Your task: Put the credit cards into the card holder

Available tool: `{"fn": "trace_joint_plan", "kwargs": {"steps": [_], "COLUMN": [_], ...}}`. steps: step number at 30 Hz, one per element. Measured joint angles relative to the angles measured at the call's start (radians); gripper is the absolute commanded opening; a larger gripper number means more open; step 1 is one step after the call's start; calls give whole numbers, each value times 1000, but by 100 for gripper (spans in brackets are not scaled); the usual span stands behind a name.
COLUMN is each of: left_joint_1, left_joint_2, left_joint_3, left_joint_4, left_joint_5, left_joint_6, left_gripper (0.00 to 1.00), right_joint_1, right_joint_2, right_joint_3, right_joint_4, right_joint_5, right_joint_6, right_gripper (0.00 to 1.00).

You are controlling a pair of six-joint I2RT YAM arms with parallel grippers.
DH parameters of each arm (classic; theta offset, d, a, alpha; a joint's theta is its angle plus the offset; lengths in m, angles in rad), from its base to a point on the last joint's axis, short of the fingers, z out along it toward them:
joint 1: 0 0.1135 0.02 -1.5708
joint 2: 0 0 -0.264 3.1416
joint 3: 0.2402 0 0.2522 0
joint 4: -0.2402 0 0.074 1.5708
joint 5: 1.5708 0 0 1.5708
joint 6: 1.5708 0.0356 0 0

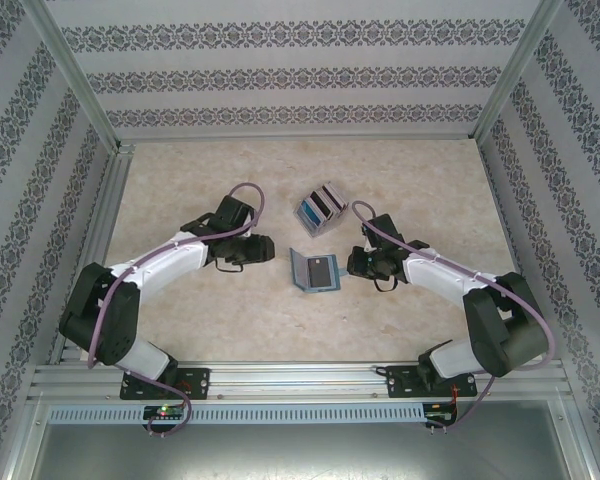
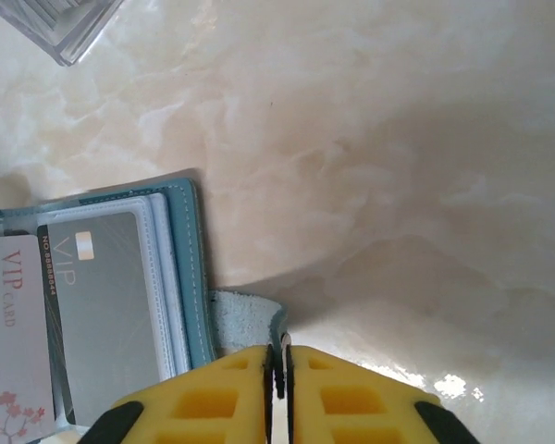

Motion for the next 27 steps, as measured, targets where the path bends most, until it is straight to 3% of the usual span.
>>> {"fn": "trace_joint_plan", "kwargs": {"steps": [10, 19, 27], "left_joint_1": [-52, -88, -88], "left_joint_2": [16, 117, 166], "left_joint_3": [113, 104, 22], "left_joint_4": [61, 143, 172], "left_joint_5": [177, 228, 231], "left_joint_6": [-99, -147, -159], "left_gripper": [49, 42, 39], "right_joint_1": [0, 1, 152], "right_joint_2": [-9, -53, -73], "right_joint_3": [27, 70, 227], "right_joint_4": [-23, -58, -171], "right_joint_5": [-30, -49, 14], "right_joint_6": [-11, -11, -44], "right_gripper": [21, 23, 23]}}
